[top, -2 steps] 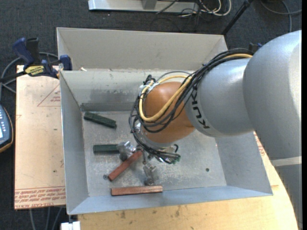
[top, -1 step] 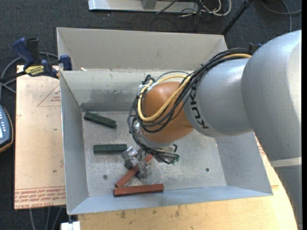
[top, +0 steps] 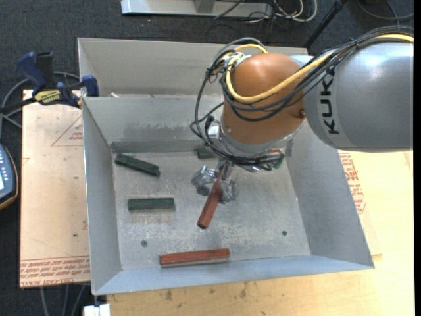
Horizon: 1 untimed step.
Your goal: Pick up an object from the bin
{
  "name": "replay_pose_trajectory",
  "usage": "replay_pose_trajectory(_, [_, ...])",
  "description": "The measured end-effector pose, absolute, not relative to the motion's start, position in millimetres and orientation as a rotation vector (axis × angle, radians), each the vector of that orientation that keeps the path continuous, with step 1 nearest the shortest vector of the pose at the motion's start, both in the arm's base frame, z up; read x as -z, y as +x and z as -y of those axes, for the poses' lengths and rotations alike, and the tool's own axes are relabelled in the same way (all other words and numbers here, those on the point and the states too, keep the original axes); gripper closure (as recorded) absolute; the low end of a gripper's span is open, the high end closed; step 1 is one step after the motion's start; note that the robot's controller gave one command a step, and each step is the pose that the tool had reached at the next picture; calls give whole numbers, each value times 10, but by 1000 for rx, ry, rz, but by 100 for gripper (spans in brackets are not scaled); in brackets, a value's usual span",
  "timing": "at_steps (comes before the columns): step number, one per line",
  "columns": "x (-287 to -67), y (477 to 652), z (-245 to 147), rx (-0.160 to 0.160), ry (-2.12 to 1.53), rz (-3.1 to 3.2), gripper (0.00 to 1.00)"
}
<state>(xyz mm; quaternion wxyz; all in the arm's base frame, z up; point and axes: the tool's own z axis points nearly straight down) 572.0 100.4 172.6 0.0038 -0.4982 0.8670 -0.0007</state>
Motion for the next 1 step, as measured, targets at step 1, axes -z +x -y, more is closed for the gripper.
replay_pose_trajectory(1, [-2476,5653,-1034,4,-1581,-2702,100])
